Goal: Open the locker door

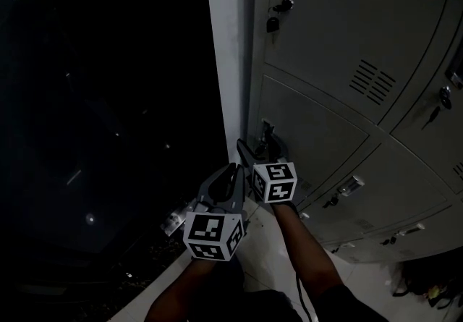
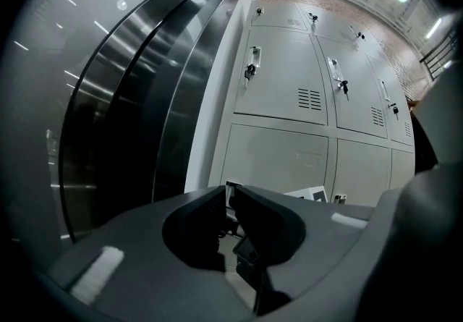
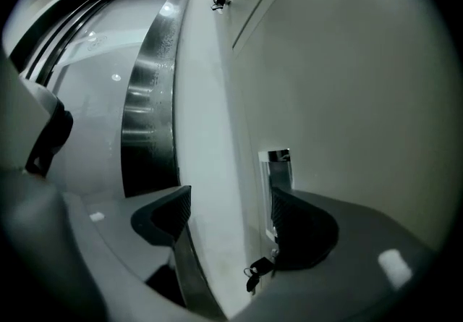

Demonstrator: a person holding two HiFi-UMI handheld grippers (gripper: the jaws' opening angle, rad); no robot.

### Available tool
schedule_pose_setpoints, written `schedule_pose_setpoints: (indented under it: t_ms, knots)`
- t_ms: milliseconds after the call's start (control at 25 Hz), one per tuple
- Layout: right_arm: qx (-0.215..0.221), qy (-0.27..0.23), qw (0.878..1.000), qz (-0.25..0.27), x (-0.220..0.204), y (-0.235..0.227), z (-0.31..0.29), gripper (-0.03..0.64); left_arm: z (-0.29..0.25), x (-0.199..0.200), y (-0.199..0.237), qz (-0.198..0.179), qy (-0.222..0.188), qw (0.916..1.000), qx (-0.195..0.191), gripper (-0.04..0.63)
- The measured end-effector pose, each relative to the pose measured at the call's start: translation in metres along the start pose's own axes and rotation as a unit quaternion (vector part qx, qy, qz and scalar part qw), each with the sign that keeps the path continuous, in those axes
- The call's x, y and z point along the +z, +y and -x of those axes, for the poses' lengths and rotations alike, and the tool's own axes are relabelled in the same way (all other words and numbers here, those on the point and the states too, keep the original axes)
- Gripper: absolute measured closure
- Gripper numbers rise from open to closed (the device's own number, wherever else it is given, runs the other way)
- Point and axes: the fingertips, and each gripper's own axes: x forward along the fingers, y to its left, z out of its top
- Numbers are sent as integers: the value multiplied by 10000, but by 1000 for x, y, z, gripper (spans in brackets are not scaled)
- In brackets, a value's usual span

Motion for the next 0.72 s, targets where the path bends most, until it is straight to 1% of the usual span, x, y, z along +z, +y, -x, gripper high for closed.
schedule_pose_setpoints:
  t_ms: [160,280,400,480,720]
  knots:
    - [-240,-88,9996,82,1,-1,-7,285,0,3,7,2,-37,10000,31,589]
    - [-257,-20,9997,9,-1,-2,-6,297,5,3,13,33,-44,9999,98,589]
    - [-190,66,9995,-262,1,-6,-2,377,11,0,18,100,22,9998,166,589]
    - [-105,125,9992,-368,2,-5,-1,379,14,-1,17,150,52,9997,186,589]
    - [81,284,9988,-384,-2,16,13,380,31,4,12,157,73,9994,285,589]
